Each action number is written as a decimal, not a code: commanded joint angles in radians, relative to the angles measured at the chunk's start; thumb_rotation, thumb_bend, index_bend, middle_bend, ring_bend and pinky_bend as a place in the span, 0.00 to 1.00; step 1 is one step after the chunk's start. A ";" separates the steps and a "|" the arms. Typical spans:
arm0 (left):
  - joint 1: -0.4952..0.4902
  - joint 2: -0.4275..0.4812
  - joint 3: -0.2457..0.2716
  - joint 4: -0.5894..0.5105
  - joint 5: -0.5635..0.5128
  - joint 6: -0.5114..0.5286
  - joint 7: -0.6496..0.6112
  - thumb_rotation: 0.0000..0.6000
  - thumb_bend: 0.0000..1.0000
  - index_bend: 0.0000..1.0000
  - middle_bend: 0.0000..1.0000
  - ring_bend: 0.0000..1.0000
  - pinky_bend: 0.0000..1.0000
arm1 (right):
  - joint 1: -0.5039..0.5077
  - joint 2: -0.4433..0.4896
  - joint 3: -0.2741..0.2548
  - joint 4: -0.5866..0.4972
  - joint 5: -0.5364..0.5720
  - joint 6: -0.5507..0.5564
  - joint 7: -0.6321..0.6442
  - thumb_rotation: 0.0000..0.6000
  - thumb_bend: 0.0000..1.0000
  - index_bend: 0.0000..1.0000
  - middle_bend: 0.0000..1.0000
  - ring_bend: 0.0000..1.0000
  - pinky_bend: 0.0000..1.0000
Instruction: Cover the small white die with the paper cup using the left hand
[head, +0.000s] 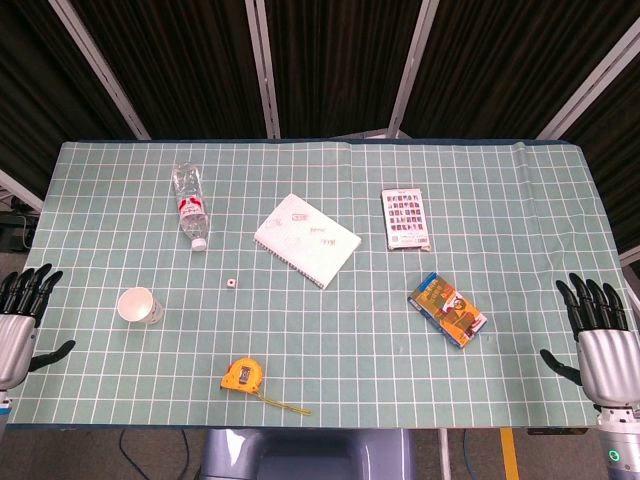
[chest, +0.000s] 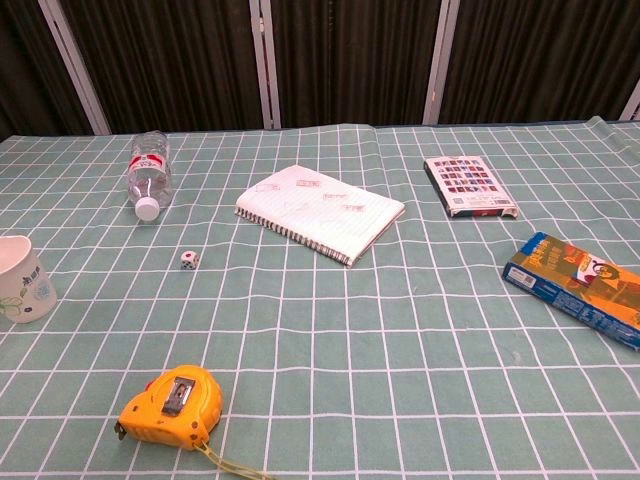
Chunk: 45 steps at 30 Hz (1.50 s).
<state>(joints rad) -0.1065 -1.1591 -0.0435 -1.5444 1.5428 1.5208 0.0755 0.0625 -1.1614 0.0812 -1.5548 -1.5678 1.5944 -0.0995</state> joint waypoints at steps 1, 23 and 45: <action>-0.001 -0.003 -0.001 0.002 -0.001 -0.001 0.008 1.00 0.00 0.00 0.00 0.00 0.00 | 0.000 0.001 0.000 -0.001 0.002 -0.002 0.000 1.00 0.00 0.00 0.00 0.00 0.00; -0.253 -0.214 0.053 0.251 0.248 -0.286 0.595 1.00 0.00 0.00 0.00 0.00 0.00 | 0.018 0.017 0.026 -0.001 0.055 -0.046 0.043 1.00 0.00 0.00 0.00 0.00 0.00; -0.271 -0.325 0.066 0.423 0.211 -0.317 0.742 1.00 0.00 0.31 0.23 0.21 0.21 | 0.029 0.011 0.037 0.024 0.093 -0.078 0.055 1.00 0.00 0.00 0.00 0.00 0.00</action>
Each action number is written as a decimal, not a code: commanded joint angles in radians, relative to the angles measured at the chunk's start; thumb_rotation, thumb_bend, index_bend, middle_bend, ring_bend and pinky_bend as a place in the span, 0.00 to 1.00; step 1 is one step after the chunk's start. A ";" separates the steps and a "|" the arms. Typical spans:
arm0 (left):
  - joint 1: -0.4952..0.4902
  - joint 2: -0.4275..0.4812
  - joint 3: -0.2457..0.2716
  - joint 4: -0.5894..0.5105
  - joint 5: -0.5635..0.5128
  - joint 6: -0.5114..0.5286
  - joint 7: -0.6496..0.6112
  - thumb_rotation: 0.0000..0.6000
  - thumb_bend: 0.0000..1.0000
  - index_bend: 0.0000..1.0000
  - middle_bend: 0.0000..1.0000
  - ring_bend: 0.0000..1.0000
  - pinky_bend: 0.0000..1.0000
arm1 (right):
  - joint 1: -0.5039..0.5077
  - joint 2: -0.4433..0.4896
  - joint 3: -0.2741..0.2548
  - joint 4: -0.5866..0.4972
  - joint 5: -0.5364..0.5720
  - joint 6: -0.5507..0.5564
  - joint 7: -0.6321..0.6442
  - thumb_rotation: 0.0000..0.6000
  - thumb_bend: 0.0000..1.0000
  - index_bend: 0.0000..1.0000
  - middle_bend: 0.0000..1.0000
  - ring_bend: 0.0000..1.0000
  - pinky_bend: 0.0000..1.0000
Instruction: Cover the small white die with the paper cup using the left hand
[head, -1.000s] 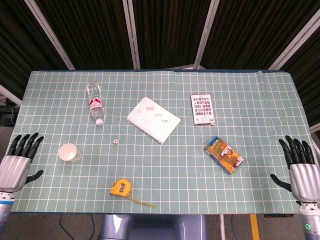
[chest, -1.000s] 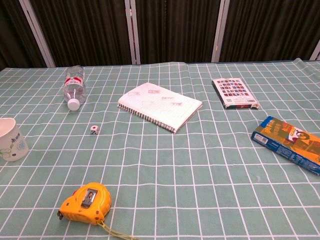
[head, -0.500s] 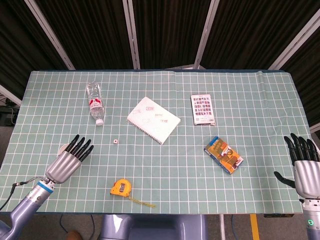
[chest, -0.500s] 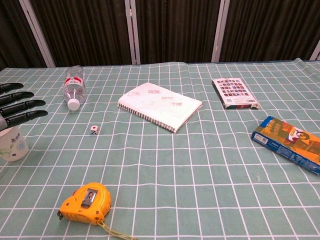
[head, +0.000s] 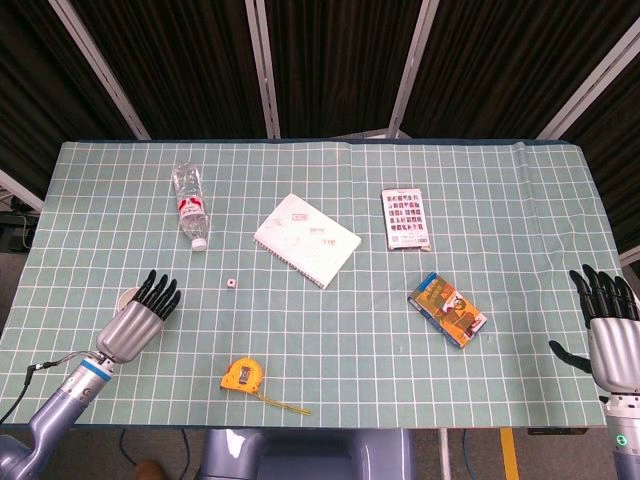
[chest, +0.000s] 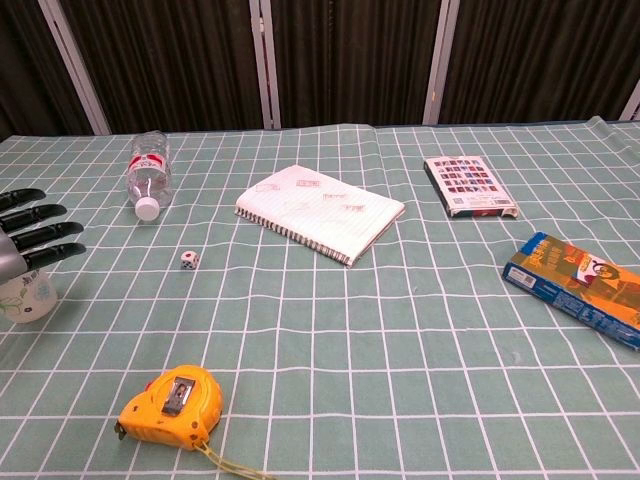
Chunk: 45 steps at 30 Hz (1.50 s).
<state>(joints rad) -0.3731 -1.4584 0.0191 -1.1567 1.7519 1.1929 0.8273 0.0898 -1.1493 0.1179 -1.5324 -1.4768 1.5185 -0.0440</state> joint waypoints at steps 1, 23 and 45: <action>-0.006 -0.034 0.004 0.051 0.005 0.019 -0.012 1.00 0.00 0.36 0.27 0.25 0.24 | 0.002 -0.002 0.001 0.003 0.004 -0.004 0.000 1.00 0.00 0.00 0.00 0.00 0.00; -0.036 0.070 -0.160 -0.159 -0.293 -0.050 -1.113 1.00 0.00 0.52 0.40 0.37 0.35 | 0.011 -0.007 0.002 0.008 0.014 -0.020 -0.007 1.00 0.00 0.00 0.00 0.00 0.00; -0.126 0.000 -0.084 0.040 -0.258 -0.219 -1.427 1.00 0.00 0.00 0.00 0.00 0.00 | 0.020 -0.015 0.009 0.017 0.052 -0.048 -0.032 1.00 0.00 0.00 0.00 0.00 0.00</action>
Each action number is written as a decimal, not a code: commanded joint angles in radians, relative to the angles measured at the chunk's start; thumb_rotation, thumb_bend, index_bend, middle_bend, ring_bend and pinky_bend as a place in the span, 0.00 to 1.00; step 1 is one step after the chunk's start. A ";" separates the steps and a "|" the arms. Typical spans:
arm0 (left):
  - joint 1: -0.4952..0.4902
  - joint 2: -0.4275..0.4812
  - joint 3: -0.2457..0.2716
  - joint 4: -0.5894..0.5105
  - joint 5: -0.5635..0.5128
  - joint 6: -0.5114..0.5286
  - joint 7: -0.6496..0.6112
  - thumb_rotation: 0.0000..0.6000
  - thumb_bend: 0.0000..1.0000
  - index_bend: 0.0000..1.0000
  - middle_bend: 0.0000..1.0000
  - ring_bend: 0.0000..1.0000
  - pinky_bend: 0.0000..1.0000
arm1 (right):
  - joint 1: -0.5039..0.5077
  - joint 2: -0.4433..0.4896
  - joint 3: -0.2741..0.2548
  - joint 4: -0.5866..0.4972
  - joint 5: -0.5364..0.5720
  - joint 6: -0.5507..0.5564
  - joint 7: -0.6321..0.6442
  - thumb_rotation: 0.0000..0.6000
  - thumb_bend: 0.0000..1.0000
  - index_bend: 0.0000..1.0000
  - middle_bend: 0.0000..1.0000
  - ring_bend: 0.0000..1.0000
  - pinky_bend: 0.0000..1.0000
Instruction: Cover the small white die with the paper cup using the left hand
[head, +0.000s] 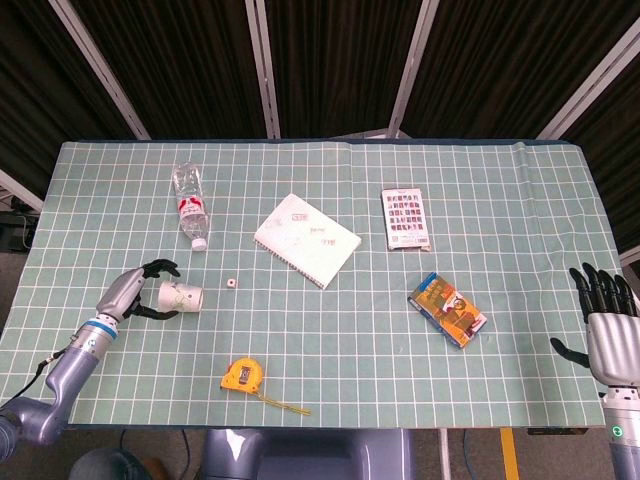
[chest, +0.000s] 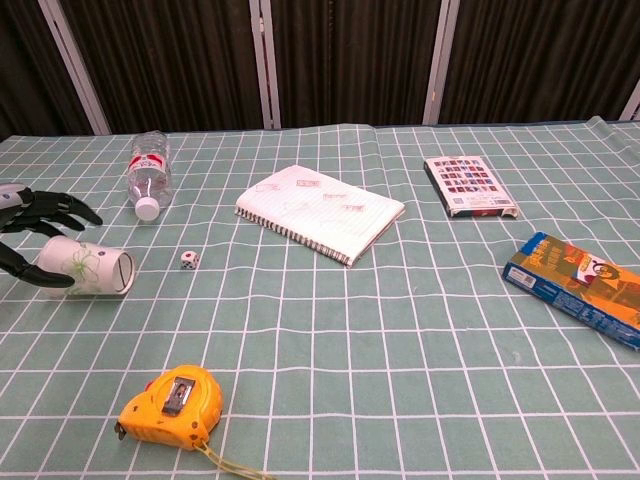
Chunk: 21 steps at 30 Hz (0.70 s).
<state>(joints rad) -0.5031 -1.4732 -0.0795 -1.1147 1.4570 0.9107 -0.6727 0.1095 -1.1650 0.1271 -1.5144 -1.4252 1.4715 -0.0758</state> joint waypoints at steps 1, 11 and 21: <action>0.009 0.021 0.017 -0.015 0.044 0.087 0.115 1.00 0.00 0.00 0.00 0.00 0.00 | 0.001 0.001 0.000 -0.002 0.001 -0.001 -0.001 1.00 0.00 0.00 0.00 0.00 0.00; 0.030 0.032 -0.005 -0.207 0.042 0.246 0.996 1.00 0.00 0.12 0.00 0.00 0.00 | 0.002 0.006 -0.002 -0.008 -0.001 -0.004 0.004 1.00 0.00 0.00 0.00 0.00 0.00; -0.020 -0.109 -0.031 -0.243 -0.061 0.217 1.608 1.00 0.00 0.22 0.07 0.08 0.12 | 0.000 0.010 0.000 -0.006 0.008 -0.005 0.007 1.00 0.00 0.00 0.00 0.00 0.00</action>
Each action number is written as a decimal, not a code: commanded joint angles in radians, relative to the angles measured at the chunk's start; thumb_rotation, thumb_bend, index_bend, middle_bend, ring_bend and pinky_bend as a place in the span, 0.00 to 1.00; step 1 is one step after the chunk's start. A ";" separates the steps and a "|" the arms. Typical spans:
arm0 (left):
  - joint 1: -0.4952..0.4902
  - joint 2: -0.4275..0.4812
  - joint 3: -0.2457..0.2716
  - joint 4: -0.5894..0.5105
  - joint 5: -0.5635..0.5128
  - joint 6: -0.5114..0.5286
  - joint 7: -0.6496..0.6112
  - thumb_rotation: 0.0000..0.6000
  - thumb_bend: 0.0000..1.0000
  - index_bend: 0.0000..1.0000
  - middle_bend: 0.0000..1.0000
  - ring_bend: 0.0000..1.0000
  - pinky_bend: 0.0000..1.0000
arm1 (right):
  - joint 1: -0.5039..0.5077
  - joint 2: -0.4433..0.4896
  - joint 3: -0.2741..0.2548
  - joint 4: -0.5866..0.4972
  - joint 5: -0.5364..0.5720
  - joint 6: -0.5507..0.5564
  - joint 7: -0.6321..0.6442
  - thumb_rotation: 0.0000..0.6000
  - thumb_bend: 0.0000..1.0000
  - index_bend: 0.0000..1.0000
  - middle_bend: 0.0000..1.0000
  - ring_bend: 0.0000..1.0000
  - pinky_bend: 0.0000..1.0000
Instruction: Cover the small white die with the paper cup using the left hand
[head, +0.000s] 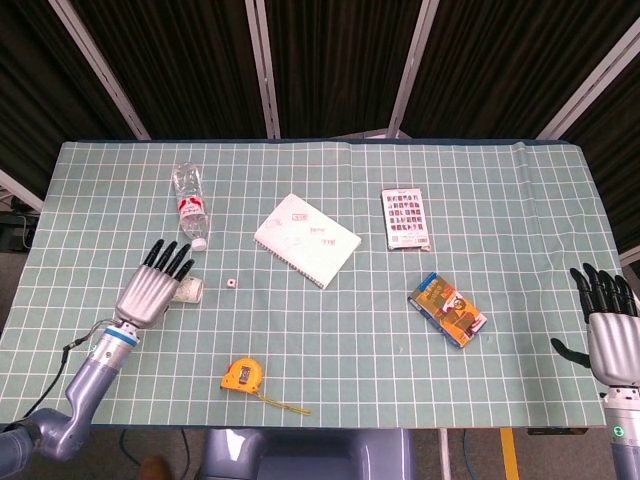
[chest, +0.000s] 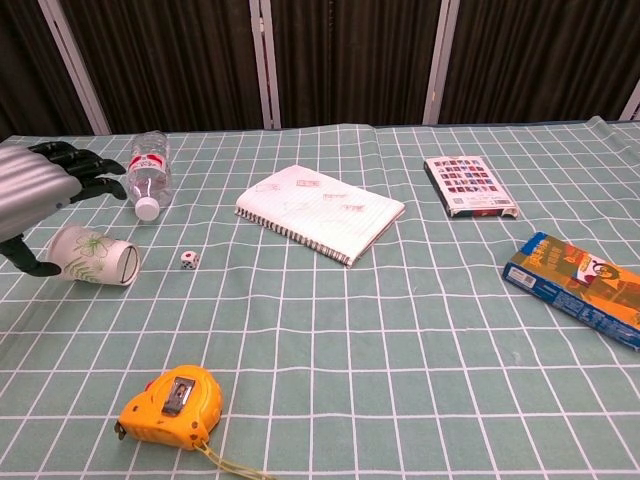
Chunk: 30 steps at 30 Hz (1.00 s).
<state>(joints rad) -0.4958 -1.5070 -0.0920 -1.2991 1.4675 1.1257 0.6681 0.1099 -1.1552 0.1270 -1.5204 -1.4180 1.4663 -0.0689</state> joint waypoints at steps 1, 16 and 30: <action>-0.030 -0.081 -0.020 -0.061 -0.083 -0.001 0.286 1.00 0.00 0.22 0.07 0.08 0.12 | 0.000 0.001 0.001 0.000 0.002 -0.001 0.000 1.00 0.00 0.00 0.00 0.00 0.00; -0.045 -0.099 -0.008 -0.097 -0.215 -0.029 0.380 1.00 0.00 0.24 0.10 0.12 0.18 | 0.009 -0.005 0.005 0.014 0.030 -0.030 -0.003 1.00 0.00 0.00 0.00 0.00 0.00; -0.048 -0.148 0.009 -0.030 -0.236 -0.010 0.329 1.00 0.00 0.45 0.42 0.43 0.50 | 0.012 -0.007 0.007 0.021 0.040 -0.038 -0.002 1.00 0.00 0.00 0.00 0.00 0.00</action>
<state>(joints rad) -0.5435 -1.6542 -0.0835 -1.3291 1.2329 1.1150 0.9982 0.1222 -1.1625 0.1343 -1.4992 -1.3781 1.4281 -0.0703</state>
